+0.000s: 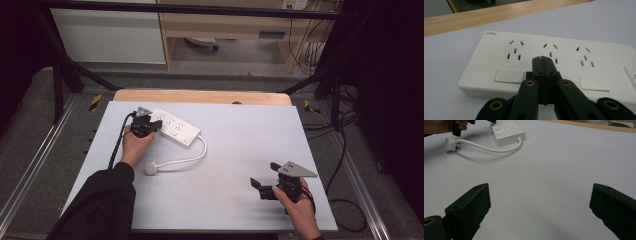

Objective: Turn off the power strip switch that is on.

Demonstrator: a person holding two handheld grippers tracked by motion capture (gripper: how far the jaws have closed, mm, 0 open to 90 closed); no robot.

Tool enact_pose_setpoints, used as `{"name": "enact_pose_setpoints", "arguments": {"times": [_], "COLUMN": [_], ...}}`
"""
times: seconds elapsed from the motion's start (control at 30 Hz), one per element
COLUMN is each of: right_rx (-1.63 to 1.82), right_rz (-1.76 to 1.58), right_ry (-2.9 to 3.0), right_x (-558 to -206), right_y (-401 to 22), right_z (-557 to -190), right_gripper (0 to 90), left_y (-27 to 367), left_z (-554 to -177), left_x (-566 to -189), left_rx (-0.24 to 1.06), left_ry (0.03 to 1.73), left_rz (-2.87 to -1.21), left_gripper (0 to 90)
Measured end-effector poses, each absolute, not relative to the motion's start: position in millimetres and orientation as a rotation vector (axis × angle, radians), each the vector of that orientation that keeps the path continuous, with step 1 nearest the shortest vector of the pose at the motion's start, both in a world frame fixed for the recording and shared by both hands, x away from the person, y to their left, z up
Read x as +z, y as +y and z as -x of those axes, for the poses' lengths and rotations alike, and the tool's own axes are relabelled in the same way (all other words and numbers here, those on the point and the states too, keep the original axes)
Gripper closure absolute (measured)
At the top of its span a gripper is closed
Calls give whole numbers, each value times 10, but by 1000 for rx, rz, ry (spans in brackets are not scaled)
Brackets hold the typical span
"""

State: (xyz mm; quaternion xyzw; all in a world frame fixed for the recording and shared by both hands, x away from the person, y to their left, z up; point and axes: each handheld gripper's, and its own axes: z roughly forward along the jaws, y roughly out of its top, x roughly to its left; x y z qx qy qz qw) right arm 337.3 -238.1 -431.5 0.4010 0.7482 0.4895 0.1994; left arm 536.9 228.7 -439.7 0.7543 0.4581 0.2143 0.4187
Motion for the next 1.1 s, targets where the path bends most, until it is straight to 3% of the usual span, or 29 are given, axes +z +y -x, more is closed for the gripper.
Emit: {"name": "enact_pose_setpoints", "arguments": {"times": [1.1], "right_rx": [1372], "right_rz": [-1122], "right_ry": [2090], "right_x": [-4315], "right_y": [-2383], "right_z": [-3375], "right_gripper": [39], "left_y": [2299], "left_z": [-5374], "left_x": [-4426], "left_rx": [531], "left_ry": [1145], "left_rz": [-1883], "left_gripper": [900]}}
